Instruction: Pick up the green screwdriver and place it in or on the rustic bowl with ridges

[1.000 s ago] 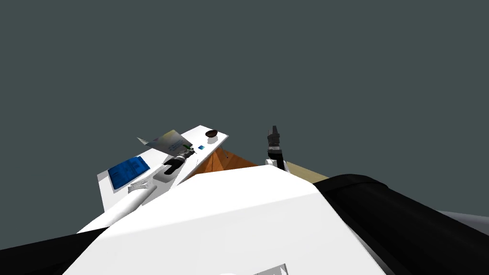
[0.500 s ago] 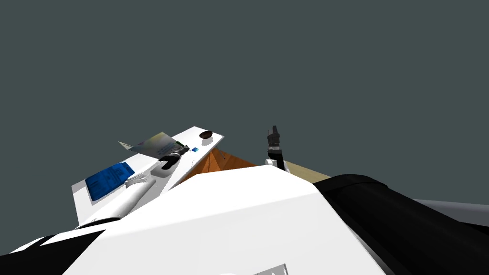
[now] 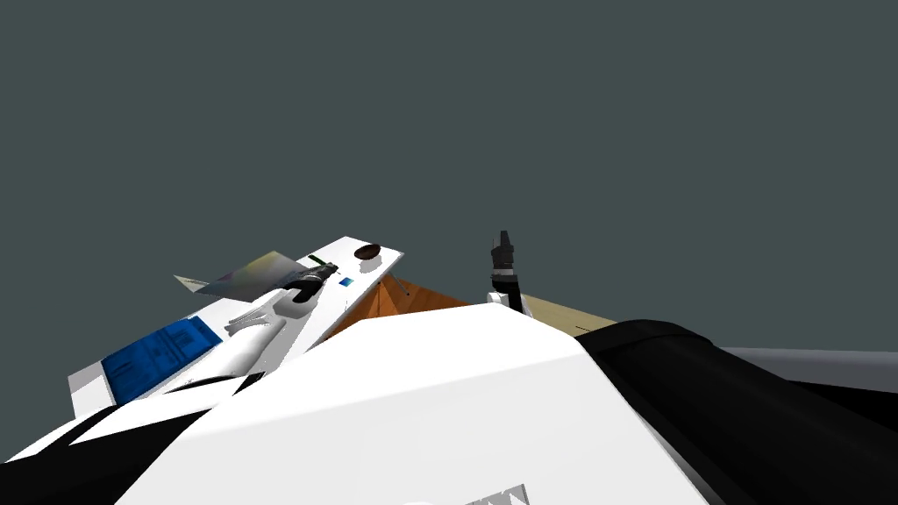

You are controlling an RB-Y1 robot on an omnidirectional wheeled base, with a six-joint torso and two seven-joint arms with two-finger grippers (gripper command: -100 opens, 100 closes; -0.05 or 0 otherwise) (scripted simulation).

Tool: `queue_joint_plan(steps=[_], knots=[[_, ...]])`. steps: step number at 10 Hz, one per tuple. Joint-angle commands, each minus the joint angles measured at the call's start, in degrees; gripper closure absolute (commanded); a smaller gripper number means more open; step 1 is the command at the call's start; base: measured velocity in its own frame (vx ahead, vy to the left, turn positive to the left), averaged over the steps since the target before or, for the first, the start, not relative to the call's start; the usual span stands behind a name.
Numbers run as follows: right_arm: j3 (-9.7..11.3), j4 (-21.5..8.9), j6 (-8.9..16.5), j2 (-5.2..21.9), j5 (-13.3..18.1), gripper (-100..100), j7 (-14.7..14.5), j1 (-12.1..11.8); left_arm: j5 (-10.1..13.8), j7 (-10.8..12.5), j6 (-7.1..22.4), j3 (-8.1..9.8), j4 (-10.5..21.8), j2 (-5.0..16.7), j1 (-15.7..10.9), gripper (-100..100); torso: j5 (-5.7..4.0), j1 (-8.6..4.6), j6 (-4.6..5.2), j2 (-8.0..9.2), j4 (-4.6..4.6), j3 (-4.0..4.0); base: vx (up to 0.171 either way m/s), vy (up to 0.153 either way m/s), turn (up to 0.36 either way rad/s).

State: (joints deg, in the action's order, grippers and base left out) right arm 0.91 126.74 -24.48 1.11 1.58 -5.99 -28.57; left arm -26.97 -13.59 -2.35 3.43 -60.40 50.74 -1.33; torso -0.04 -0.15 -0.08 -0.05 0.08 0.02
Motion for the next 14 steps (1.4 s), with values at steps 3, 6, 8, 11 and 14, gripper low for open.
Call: queue_joint_plan(steps=[3,6,8,11,14], knots=[[0.00,0.00,0.00,0.00,0.00,0,0.00,-0.01,-0.97,0.88,0.80,0.86,5.10,0.23,-4.23,100,0.05,0.11,-0.08,0.03,0.00,0.01,0.027,-0.012,-0.072],[0.00,0.00,0.00,0.00,0.00,0,0.00,0.00,-1.86,1.43,1.39,1.38,8.45,0.26,-7.10,100,0.07,0.13,0.01,-0.03,0.01,-0.01,0.034,-0.007,-0.097],[0.00,0.00,0.00,0.00,0.00,0,0.00,0.00,-2.78,1.98,1.91,1.66,11.50,0.27,-9.79,100,0.11,0.19,-0.06,0.03,0.00,0.01,0.031,-0.004,-0.081],[-0.01,0.00,0.00,0.00,0.00,0,0.00,-0.01,-3.69,2.55,2.37,1.70,14.25,0.23,-12.27,100,0.10,0.20,-0.08,0.02,-0.02,0.00,0.031,0.002,-0.068],[-0.01,0.00,0.00,0.01,0.00,0,0.00,-0.01,-5.33,3.68,3.14,1.17,18.70,-0.02,-16.21,100,0.09,0.20,0.04,-0.16,-0.07,-0.11,0.062,0.020,-0.123]])
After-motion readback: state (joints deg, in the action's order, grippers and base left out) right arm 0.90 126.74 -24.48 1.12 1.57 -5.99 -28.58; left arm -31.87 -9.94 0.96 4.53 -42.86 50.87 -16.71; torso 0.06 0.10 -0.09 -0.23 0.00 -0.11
